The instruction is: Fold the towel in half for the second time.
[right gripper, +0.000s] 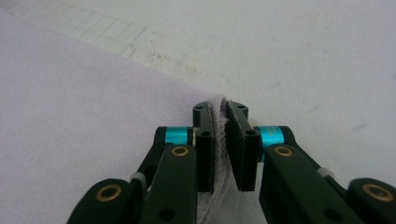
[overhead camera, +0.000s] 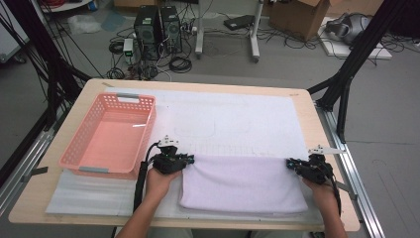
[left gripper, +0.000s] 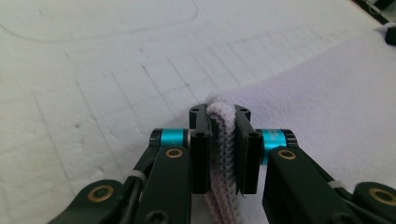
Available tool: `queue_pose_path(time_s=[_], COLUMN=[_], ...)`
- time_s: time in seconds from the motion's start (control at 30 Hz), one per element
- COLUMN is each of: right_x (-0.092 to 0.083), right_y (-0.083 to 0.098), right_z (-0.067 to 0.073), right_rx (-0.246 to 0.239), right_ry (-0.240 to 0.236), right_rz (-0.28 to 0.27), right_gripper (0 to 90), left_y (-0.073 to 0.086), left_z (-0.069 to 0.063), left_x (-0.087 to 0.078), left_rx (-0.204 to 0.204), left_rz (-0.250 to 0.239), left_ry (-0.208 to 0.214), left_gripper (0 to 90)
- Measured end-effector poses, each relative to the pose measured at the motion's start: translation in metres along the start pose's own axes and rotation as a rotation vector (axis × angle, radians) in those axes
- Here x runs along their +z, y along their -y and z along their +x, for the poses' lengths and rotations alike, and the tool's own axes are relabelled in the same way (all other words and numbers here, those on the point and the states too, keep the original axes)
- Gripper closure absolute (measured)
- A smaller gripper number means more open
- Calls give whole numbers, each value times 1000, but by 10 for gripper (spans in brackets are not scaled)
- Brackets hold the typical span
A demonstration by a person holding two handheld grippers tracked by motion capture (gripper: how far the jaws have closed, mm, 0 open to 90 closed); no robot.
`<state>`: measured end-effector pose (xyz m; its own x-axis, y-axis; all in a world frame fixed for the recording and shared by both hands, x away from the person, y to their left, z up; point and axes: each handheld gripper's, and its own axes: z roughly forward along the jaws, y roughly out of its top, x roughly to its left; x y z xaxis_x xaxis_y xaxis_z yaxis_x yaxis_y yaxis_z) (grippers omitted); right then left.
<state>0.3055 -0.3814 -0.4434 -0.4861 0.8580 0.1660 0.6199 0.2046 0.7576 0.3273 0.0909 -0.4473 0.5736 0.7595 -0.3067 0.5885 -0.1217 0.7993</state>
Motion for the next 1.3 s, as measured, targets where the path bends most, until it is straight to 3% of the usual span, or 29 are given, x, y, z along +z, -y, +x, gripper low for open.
queue_pose_path(time_s=[0.07, 0.13, 0.27, 0.4, 0.47, 0.53, 0.7, 0.8, 0.9, 0.97, 1.03, 1.17, 1.3], right_x=[0, 3, 11, 20, 24, 28, 39, 45, 50, 51, 48, 35, 23], right_y=[-4, -10, -22, -34, -41, -47, -52, -54, -56, -55, -55, -54, -53], right_z=[-2, -4, -8, -15, -17, -20, -26, -28, -26, -27, -26, -22, -17], right_rx=[-3, 4, -1, 16, 20, 16, 23, 32, 42, 72, 77, 64, 39], right_ry=[21, 36, 82, 103, 110, 121, 137, 140, 160, 157, 163, 164, 152], right_rz=[-31, -59, -86, -105, -112, -113, -112, -111, -86, -86, -75, -94, -100], right_gripper=[830, 830, 831, 830, 831, 830, 830, 830, 779, 665, 606, 592, 610], left_y=[-3, -10, -27, -44, -47, -51, -56, -55, -54, -54, -55, -56, -56], left_z=[2, 5, 9, 17, 22, 26, 33, 37, 37, 37, 35, 25, 13], left_x=[-1, 2, 9, 18, 23, 27, 35, 40, 41, 37, 32, 23, 20], left_rx=[-20, -7, -7, 0, 2, 1, -20, -27, -57, -81, -75, -12, 25], left_rz=[-50, -30, -57, -73, -104, -81, -118, -86, -62, -61, -67, -63, -44], left_ry=[-14, -28, -53, -70, -77, -85, -94, -104, -120, -109, -97, -72, -21], left_gripper=[796, 795, 795, 793, 792, 791, 791, 785, 667, 563, 520, 519, 557])
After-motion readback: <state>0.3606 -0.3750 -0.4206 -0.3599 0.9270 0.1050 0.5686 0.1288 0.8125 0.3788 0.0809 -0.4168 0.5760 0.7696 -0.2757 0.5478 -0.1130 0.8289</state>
